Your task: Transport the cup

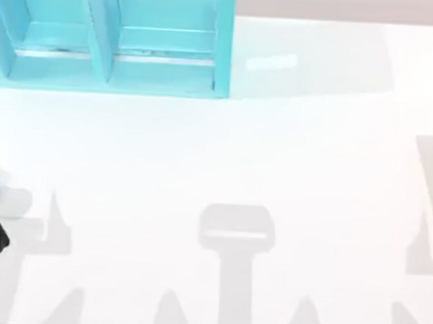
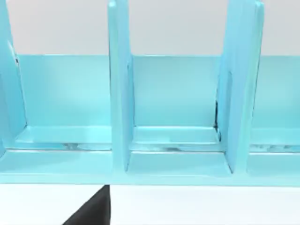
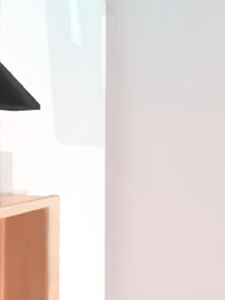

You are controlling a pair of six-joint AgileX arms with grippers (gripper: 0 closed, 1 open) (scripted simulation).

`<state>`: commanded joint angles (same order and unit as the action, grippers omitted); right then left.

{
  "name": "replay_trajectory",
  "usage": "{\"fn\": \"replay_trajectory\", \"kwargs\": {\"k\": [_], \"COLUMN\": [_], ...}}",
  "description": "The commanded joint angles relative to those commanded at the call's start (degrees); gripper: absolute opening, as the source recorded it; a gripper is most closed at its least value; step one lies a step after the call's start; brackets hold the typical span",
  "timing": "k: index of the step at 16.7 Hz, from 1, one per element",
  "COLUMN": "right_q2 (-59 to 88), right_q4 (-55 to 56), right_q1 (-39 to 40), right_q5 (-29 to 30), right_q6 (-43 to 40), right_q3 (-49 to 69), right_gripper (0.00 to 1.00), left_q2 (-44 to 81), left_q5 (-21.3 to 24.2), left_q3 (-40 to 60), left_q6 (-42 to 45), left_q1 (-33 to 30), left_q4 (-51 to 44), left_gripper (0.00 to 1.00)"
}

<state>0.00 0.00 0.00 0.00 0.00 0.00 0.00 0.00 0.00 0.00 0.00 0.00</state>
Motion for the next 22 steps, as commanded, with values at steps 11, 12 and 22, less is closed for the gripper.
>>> {"fn": "replay_trajectory", "kwargs": {"k": [11,12,22], "right_q2": [0.0,0.0,0.0], "right_q4": [0.0,0.0,0.0], "right_q1": [0.0,0.0,0.0], "right_q5": [0.0,0.0,0.0], "right_q6": [0.0,0.0,0.0], "right_q3": [0.0,0.0,0.0], "right_gripper": [1.0,1.0,1.0], "left_q2": [27.03,32.99,87.77], "left_q5": [0.11,0.09,-0.24], "left_q3": [24.73,29.23,71.34], "left_q6": [1.05,1.28,3.33], "left_q1": [0.64,0.78,2.06], "left_q4": [-20.35,-24.12,-60.76], "left_gripper": [1.0,1.0,1.0]}}
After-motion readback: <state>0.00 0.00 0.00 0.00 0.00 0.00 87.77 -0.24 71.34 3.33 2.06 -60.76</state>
